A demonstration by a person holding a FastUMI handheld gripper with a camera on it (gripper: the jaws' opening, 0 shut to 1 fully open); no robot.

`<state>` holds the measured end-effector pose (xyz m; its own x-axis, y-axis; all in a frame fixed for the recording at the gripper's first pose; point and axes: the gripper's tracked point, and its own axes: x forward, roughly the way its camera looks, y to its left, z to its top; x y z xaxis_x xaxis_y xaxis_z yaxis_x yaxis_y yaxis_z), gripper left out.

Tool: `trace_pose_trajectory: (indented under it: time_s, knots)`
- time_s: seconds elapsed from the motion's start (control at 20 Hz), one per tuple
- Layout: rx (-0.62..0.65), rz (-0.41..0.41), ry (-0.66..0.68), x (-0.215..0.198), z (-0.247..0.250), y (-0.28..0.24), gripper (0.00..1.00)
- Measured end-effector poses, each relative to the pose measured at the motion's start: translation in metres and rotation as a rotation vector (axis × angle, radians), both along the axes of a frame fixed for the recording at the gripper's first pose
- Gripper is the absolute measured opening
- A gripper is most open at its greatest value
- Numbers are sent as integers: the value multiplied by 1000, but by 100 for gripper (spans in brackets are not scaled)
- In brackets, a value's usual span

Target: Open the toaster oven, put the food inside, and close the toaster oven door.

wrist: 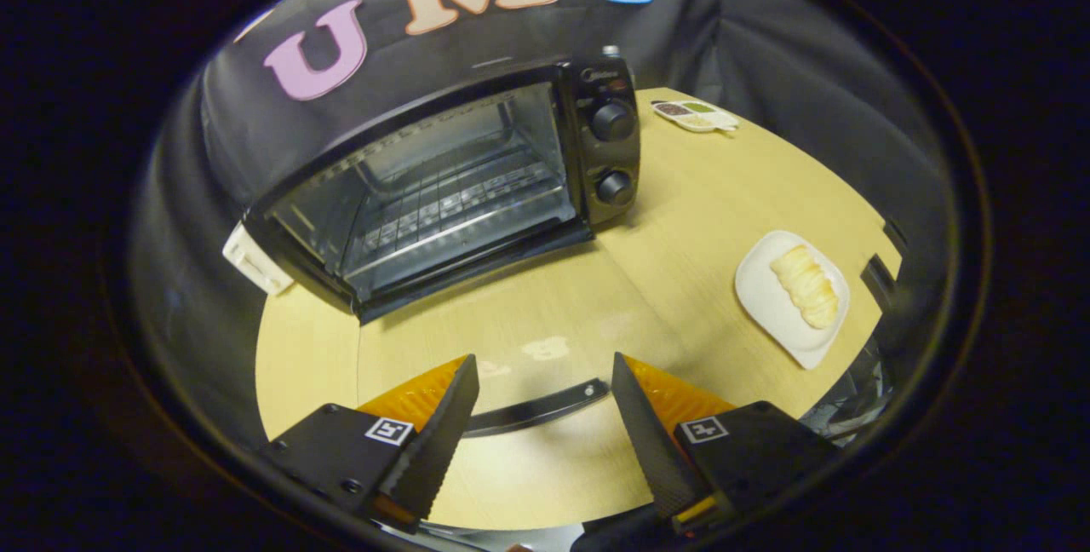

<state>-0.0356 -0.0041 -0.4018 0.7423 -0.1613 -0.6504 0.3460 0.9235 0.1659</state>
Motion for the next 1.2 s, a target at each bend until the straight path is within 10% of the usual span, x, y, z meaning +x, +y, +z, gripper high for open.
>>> trace_pose_trajectory:
  time_s: [0.65, 1.2]
  knots:
    - [-90, -323, -36, -21, 36, -190, 98]
    - [-84, -334, 66, -31, -2, -255, 98]
